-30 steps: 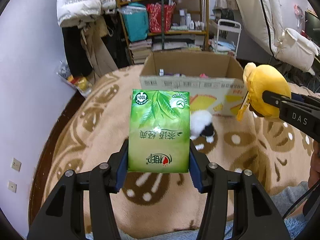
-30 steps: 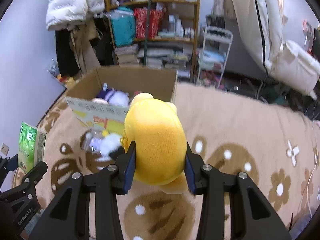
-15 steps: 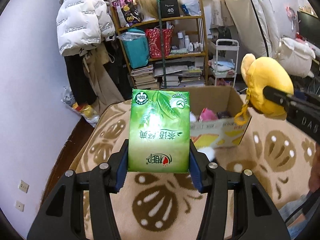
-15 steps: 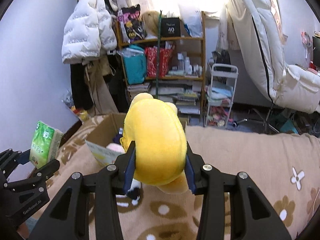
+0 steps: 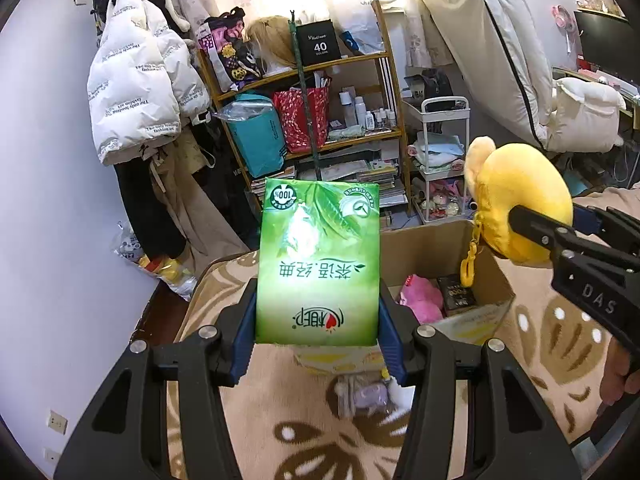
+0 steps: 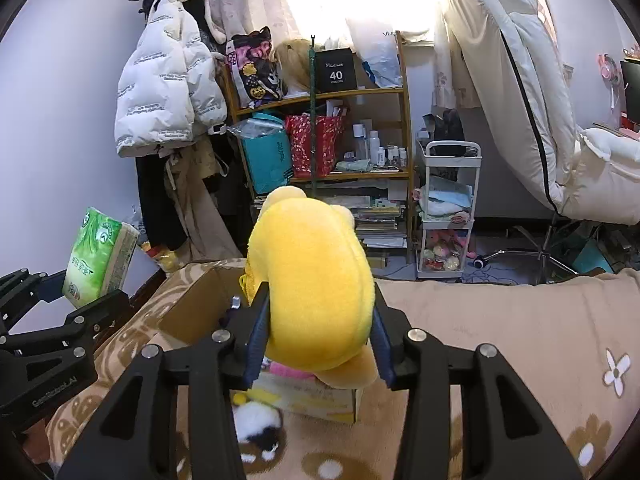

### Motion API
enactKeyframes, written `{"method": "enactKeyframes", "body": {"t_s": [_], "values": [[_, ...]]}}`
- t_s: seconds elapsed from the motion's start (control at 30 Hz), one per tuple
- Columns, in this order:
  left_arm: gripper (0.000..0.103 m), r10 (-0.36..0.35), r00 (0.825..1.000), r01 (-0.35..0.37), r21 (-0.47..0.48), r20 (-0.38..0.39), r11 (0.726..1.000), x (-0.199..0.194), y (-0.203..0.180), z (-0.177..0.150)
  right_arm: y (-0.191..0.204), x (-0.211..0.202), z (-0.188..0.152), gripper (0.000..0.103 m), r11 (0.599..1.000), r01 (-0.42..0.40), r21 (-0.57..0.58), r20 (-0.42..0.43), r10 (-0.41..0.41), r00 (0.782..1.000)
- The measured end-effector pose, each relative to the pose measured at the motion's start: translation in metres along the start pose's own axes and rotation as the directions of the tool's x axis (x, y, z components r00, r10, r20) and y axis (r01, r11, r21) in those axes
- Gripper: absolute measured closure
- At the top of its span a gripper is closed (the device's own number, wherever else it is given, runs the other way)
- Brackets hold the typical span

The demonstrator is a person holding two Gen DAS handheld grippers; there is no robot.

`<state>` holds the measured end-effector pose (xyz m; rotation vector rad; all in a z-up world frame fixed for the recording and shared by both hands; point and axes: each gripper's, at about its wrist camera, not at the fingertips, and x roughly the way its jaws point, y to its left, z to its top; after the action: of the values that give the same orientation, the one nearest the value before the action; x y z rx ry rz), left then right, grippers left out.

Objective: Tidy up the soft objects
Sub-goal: 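Lift the tissue pack and yellow plush and carry them over the box, then open both tools to drop the tissue pack and yellow plush into the box, then lower both tools beside the box toward the bagged toy and pompom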

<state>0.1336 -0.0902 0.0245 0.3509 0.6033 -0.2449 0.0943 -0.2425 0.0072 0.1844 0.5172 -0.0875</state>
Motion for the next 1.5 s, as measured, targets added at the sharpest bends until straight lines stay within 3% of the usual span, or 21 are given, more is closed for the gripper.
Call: {"method": "enactKeyframes", "body": {"t_s": [0.13, 0.3, 0.5, 0.63, 1.0, 1.1, 1.33, 1.5], "values": [[0.051, -0.017, 1.0, 0.017, -0.005, -0.001, 1.0, 0.024, 0.002, -0.001, -0.005, 0.019, -0.001, 0.055, 1.0, 0.004, 0.007, -0.028, -0.003, 1.0], [0.051, -0.069, 0.996, 0.066, -0.068, -0.056, 0.996, 0.061, 0.008, -0.009, -0.012, 0.041, -0.008, 0.054, 1.0, 0.01, 0.02, -0.078, -0.008, 0.997], [0.05, -0.067, 0.993, 0.06, -0.07, -0.094, 0.996, 0.09, 0.006, -0.021, -0.02, 0.064, -0.015, 0.053, 0.999, 0.006, 0.045, -0.13, 0.0, 0.992], [0.05, -0.073, 0.992, 0.065, -0.084, -0.104, 0.994, 0.099, 0.008, -0.024, -0.03, 0.075, -0.025, 0.05, 0.99, -0.022, 0.138, -0.186, 0.048, 0.981], [0.037, -0.043, 0.992, 0.03, -0.103, -0.118, 0.994, 0.101, 0.018, -0.028, -0.029, 0.074, -0.032, 0.041, 0.991, -0.024, 0.132, -0.199, 0.05, 0.979], [0.036, -0.036, 0.991, 0.022, -0.108, -0.129, 0.994, 0.097, 0.022, -0.029, -0.027, 0.071, -0.032, 0.034, 0.992, -0.029, 0.126, -0.2, 0.054, 0.978], [0.017, -0.019, 0.993, 0.005, -0.126, -0.115, 0.992, 0.076, 0.03, -0.03, -0.018, 0.06, -0.037, 0.015, 0.996, -0.022, 0.086, -0.204, 0.039, 0.978], [0.012, -0.013, 0.989, -0.007, -0.133, -0.149, 0.991, 0.069, 0.033, -0.04, -0.013, 0.051, -0.041, 0.01, 0.998, -0.016, 0.069, -0.216, 0.03, 0.976]]}}
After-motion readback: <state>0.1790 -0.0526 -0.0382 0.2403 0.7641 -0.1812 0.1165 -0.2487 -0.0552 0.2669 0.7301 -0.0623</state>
